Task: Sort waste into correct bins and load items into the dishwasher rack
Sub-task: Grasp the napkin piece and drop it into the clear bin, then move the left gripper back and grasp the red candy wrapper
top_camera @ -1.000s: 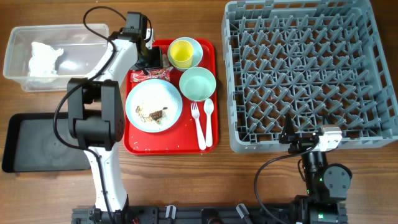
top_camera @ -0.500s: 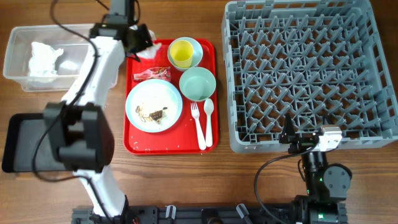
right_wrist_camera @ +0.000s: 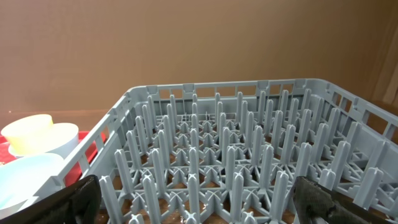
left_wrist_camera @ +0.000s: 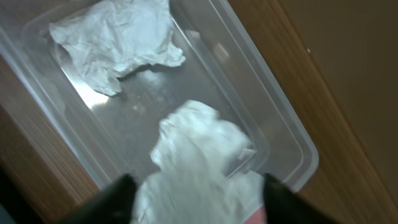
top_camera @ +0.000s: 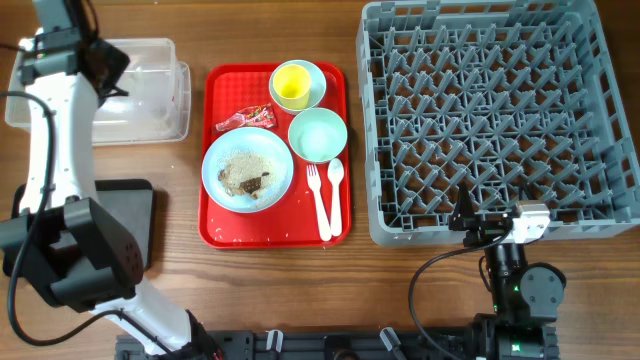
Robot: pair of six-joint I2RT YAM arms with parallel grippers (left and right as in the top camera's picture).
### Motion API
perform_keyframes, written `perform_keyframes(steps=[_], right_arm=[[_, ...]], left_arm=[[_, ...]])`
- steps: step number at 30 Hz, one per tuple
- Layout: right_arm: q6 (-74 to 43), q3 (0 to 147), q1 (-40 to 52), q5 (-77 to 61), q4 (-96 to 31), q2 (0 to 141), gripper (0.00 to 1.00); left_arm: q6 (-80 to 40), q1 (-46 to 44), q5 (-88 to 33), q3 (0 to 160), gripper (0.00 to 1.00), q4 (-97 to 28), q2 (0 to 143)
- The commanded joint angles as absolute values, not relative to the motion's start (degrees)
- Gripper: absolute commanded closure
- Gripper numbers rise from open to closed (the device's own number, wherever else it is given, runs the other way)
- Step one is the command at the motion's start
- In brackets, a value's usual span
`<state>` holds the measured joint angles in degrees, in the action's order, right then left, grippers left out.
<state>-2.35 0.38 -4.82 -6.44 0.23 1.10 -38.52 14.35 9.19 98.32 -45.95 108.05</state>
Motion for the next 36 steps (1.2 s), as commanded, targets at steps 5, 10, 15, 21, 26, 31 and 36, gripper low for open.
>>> perform_keyframes(steps=[5, 10, 15, 21, 26, 31, 36], right_arm=[[-3.11, 0.30, -5.10, -7.16, 0.49, 0.80, 0.00], [-3.14, 0.30, -5.10, -7.14, 0.49, 0.80, 0.00], [-3.14, 0.30, -5.10, -7.14, 0.49, 0.80, 0.00], [-3.14, 0.30, -5.10, -7.16, 0.49, 0.80, 0.00], [-3.14, 0.30, -5.10, -7.16, 0.49, 0.80, 0.00], [-3.14, 0.30, -5.10, -7.14, 0.49, 0.80, 0.00], [-3.14, 0.30, -5.10, -7.14, 0.49, 0.80, 0.00]], left_arm=[[-34.06, 13.96, -2.66, 98.59, 0.00, -48.12, 106.85], [-20.95, 6.87, -12.58, 98.59, 0.00, -49.50, 107.07], [-15.05, -1.89, -9.74, 98.59, 0.05, -50.00, 110.00], [-4.32, -5.87, -2.55, 98.59, 0.14, -51.66, 116.18], [2.52, -5.85, -3.66, 98.59, 0.14, -51.99, 120.62], [6.00, -5.85, -5.74, 98.59, 0.31, -51.88, 123.92], [5.98, -5.85, -5.74, 98.59, 0.11, -50.57, 126.58]])
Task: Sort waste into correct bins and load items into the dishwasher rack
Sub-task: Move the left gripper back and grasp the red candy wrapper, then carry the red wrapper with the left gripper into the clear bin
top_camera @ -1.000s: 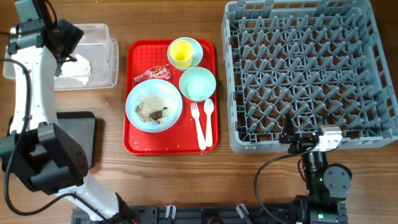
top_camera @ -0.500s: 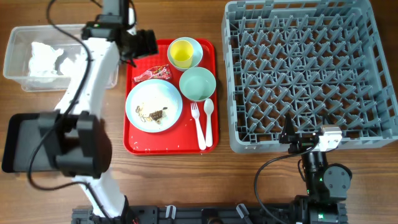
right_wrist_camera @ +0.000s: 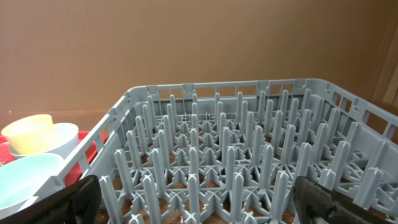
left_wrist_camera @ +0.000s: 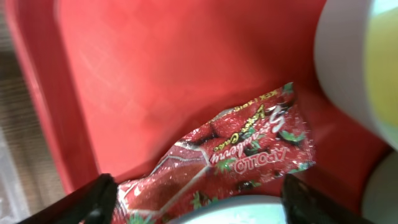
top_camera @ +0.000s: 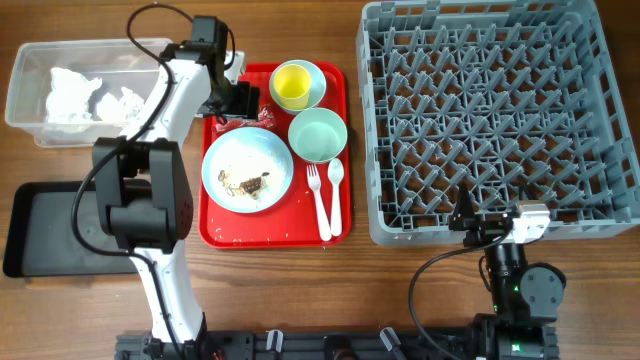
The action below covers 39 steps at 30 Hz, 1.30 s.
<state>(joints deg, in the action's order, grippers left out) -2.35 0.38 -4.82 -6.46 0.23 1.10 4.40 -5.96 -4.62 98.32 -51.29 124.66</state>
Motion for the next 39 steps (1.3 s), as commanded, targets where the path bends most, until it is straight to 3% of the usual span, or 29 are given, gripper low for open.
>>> perform_keyframes(steps=[1, 4, 8, 11, 15, 18, 20, 23, 39], right_arm=[[-3.14, 0.30, -5.10, -7.16, 0.49, 0.80, 0.00], [-3.14, 0.30, -5.10, -7.16, 0.49, 0.80, 0.00], [-3.14, 0.30, -5.10, -7.14, 0.49, 0.80, 0.00], [-3.14, 0.30, -5.10, -7.14, 0.49, 0.80, 0.00], [-3.11, 0.30, -5.10, -7.14, 0.49, 0.80, 0.00], [-3.16, 0.30, -5.10, -7.14, 0.49, 0.80, 0.00], [-3.14, 0.30, -5.10, -7.14, 0.49, 0.80, 0.00], [-3.11, 0.30, -5.10, -7.14, 0.49, 0.80, 0.00], [-3.14, 0.30, -5.10, -7.16, 0.49, 0.80, 0.00]], left_arm=[[6.00, -5.85, -5.72, 98.59, 0.11, -50.26, 127.07], [6.00, -5.85, -5.74, 98.59, 0.14, -49.28, 128.16], [5.96, -5.91, -5.74, 98.59, 0.10, -49.08, 130.13], [5.67, -5.89, -5.74, 98.59, 0.14, -48.88, 131.41], [5.08, -5.89, -5.74, 98.59, 0.34, -48.01, 131.41], [3.42, -5.89, -5.76, 98.59, 0.62, -47.55, 131.41], [2.52, -5.89, -5.78, 98.59, 0.71, -47.16, 131.39], [2.20, -5.89, -5.76, 98.59, 0.96, -47.31, 131.24], [-15.16, -0.86, -5.76, 100.97, 0.96, -45.67, 115.96]])
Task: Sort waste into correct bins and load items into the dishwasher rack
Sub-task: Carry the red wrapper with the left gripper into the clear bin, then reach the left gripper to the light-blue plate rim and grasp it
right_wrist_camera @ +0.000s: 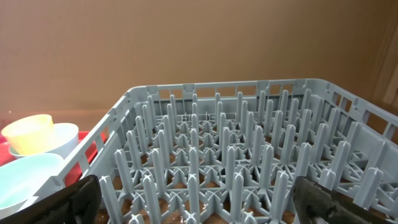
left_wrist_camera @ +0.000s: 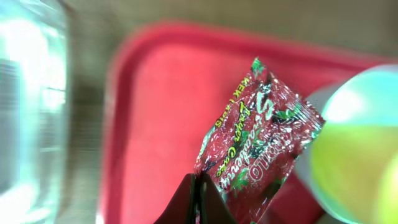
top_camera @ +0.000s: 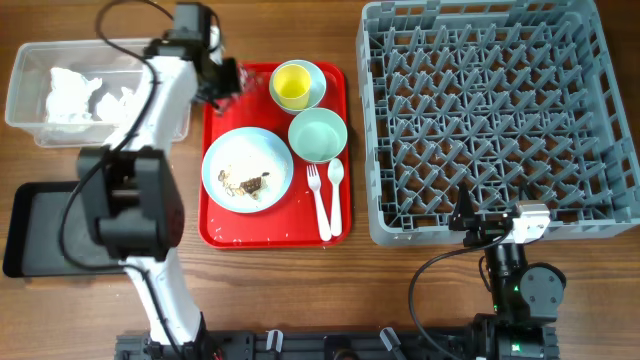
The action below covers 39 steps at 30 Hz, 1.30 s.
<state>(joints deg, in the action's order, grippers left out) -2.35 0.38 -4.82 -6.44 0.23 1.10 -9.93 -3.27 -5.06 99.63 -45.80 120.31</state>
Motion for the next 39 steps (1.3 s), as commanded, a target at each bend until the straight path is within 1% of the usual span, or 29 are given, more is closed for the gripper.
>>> perform_keyframes(steps=[1, 4, 5, 8, 10, 12, 15, 17, 20, 21, 22, 24, 25, 26, 27, 29, 31, 33, 35, 37, 39], right_arm=[[-3.14, 0.30, -5.10, -7.16, 0.49, 0.80, 0.00], [-3.14, 0.30, -5.10, -7.14, 0.49, 0.80, 0.00], [-3.14, 0.30, -5.10, -7.16, 0.49, 0.80, 0.00], [-3.14, 0.30, -5.10, -7.16, 0.49, 0.80, 0.00], [-3.11, 0.30, -5.10, -7.16, 0.49, 0.80, 0.00], [-3.11, 0.30, -5.10, -7.14, 0.49, 0.80, 0.00], [-3.14, 0.30, -5.10, -7.14, 0.49, 0.80, 0.00], [-3.16, 0.30, -5.10, -7.14, 0.49, 0.80, 0.00], [-3.16, 0.30, -5.10, -7.14, 0.49, 0.80, 0.00], [-3.16, 0.30, -5.10, -7.16, 0.49, 0.80, 0.00], [-3.14, 0.30, -5.10, -7.16, 0.49, 0.80, 0.00], [-3.14, 0.30, -5.10, -7.14, 0.49, 0.80, 0.00], [-3.14, 0.30, -5.10, -7.16, 0.49, 0.80, 0.00], [-3.16, 0.30, -5.10, -7.16, 0.49, 0.80, 0.00], [-3.14, 0.30, -5.10, -7.16, 0.49, 0.80, 0.00], [-3.14, 0.30, -5.10, -7.16, 0.49, 0.80, 0.00], [-3.16, 0.30, -5.10, -7.16, 0.49, 0.80, 0.00], [-3.14, 0.30, -5.10, -7.14, 0.49, 0.80, 0.00], [-3.14, 0.30, -5.10, -7.14, 0.49, 0.80, 0.00], [-3.14, 0.30, -5.10, -7.14, 0.49, 0.80, 0.00], [-3.14, 0.30, -5.10, -7.14, 0.49, 0.80, 0.00]], left_arm=[[-15.57, -0.23, -5.98, 100.97, 0.96, -45.82, 115.26], [-17.58, 1.45, -6.57, 100.97, 0.96, -45.82, 111.85], [-24.97, 3.40, -2.92, 100.97, 0.96, -45.36, 107.50], [-35.83, 6.50, 0.56, 100.97, 0.96, -45.43, 103.66], [-40.95, 8.97, 2.46, 100.97, 0.96, -45.43, 102.28], [-47.44, 12.40, 5.08, 100.95, 0.96, -45.91, 102.06], [-61.17, 17.50, 5.89, 100.40, 0.96, -48.27, 103.11], [-66.19, 20.01, 5.87, 100.36, 0.96, -48.95, 104.27], [-68.34, 22.35, 5.82, 100.36, 0.95, -48.07, 105.97], [-68.27, 22.72, 5.85, 100.36, 0.92, -47.57, 106.39], [-68.23, 23.00, 5.85, 100.36, 0.81, -46.96, 106.65], [-68.23, 23.00, 5.85, 100.36, 0.35, -46.94, 106.67], [-68.23, 23.00, 5.85, 100.36, 0.18, -46.94, 106.67], [-68.18, 23.00, 5.85, 100.36, 0.09, -46.98, 106.65], [-68.14, 23.00, 5.85, 100.36, 0.05, -47.20, 106.65], [-65.89, 23.03, 4.71, 100.38, 0.05, -47.83, 106.28], [-57.80, 23.05, -2.22, 100.40, 0.04, -48.47, 104.25], [-53.47, 23.03, -7.25, 100.40, 0.01, -49.17, 102.04], [-49.34, 22.98, -13.41, 100.40, 0.00, -50.98, 97.86], [-46.50, 22.70, -16.75, 100.40, 0.01, -52.73, 94.24], [-42.89, 21.26, -17.32, 100.40, 0.03, -55.18, 90.48]])
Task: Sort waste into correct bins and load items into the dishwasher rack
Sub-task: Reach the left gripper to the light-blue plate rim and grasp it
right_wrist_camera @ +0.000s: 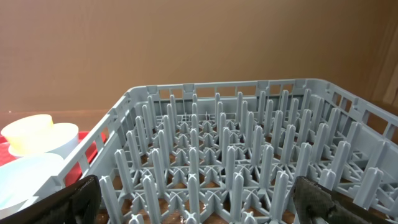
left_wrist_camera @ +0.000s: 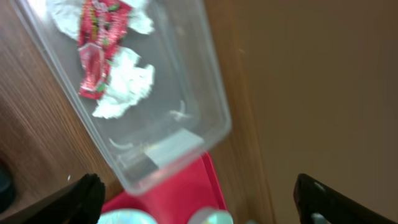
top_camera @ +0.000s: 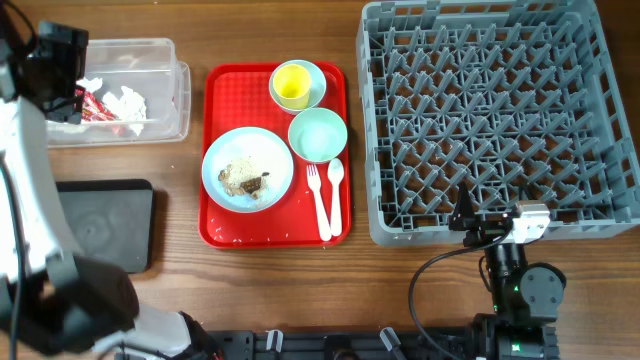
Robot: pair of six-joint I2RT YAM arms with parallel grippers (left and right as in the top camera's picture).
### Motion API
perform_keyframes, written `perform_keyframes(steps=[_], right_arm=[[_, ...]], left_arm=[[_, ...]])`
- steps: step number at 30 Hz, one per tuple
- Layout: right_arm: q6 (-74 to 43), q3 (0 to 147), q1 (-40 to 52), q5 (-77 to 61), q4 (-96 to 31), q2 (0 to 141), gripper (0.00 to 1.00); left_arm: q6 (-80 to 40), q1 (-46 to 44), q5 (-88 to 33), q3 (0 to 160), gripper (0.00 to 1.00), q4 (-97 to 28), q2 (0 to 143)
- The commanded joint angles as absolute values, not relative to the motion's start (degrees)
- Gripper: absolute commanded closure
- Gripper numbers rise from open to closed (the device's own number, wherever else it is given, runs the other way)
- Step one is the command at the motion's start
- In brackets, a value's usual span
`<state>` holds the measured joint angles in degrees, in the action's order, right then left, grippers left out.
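A red strawberry snack wrapper (left_wrist_camera: 96,37) lies in the clear plastic bin (top_camera: 170,110) on crumpled white tissues (left_wrist_camera: 124,90). My left gripper (top_camera: 60,62) hovers over the bin's left end, open and holding nothing. On the red tray (top_camera: 215,225) are a yellow cup (top_camera: 293,83) in a pale bowl, a teal bowl (top_camera: 318,133), a plate (top_camera: 230,150) with food scraps, and a white fork (top_camera: 316,195) and spoon (top_camera: 335,178). My right gripper (right_wrist_camera: 199,208) is open at the near edge of the grey dishwasher rack (top_camera: 500,110).
A black tray (top_camera: 100,225) lies on the wooden table at the left, below the clear bin. The rack's upright pegs (right_wrist_camera: 236,143) fill the right wrist view, and the yellow cup (right_wrist_camera: 28,127) shows at its left edge.
My left gripper, then shut on the wrapper above the tray's upper left corner, is now open over the clear bin. The wrapper lies in the bin. The right arm has not moved.
My left gripper was open over the clear bin with tissue below it and the wrapper on the tray. Then it stood open around the wrapper on the tray, then shut on it in the air. Now the wrapper rests in the bin.
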<state>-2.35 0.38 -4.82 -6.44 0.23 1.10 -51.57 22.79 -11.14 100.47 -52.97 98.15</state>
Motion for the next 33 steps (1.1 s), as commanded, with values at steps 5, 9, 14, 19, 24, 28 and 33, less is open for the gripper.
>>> perform_keyframes(steps=[5, 9, 14, 19, 24, 28, 33], right_arm=[[-3.14, 0.30, -5.10, -7.16, 0.49, 0.80, 0.00], [-3.14, 0.30, -5.10, -7.14, 0.49, 0.80, 0.00], [-3.11, 0.30, -5.10, -7.16, 0.49, 0.80, 0.00], [-3.14, 0.30, -5.10, -7.14, 0.49, 0.80, 0.00], [-3.11, 0.30, -5.10, -7.16, 0.49, 0.80, 0.00], [-3.14, 0.30, -5.10, -7.16, 0.49, 0.80, 0.00], [-3.14, 0.30, -5.10, -7.14, 0.49, 0.80, 0.00]], left_arm=[[-38.92, 14.81, -16.21, 100.40, 0.06, -66.02, 85.93], [-34.15, 7.49, -14.09, 100.29, 0.08, -75.66, 86.30], [-31.94, -3.73, -10.57, 97.23, 0.14, -79.55, 86.35], [-35.20, -16.03, -5.82, 88.16, 0.26, -74.11, 87.24], [-36.80, -25.08, -1.72, 72.64, 0.35, -57.76, 89.06], [-29.87, -27.92, -0.73, 66.41, 0.38, -48.53, 91.13], [-18.11, -29.47, 2.04, 64.90, 0.28, -43.46, 97.84]])
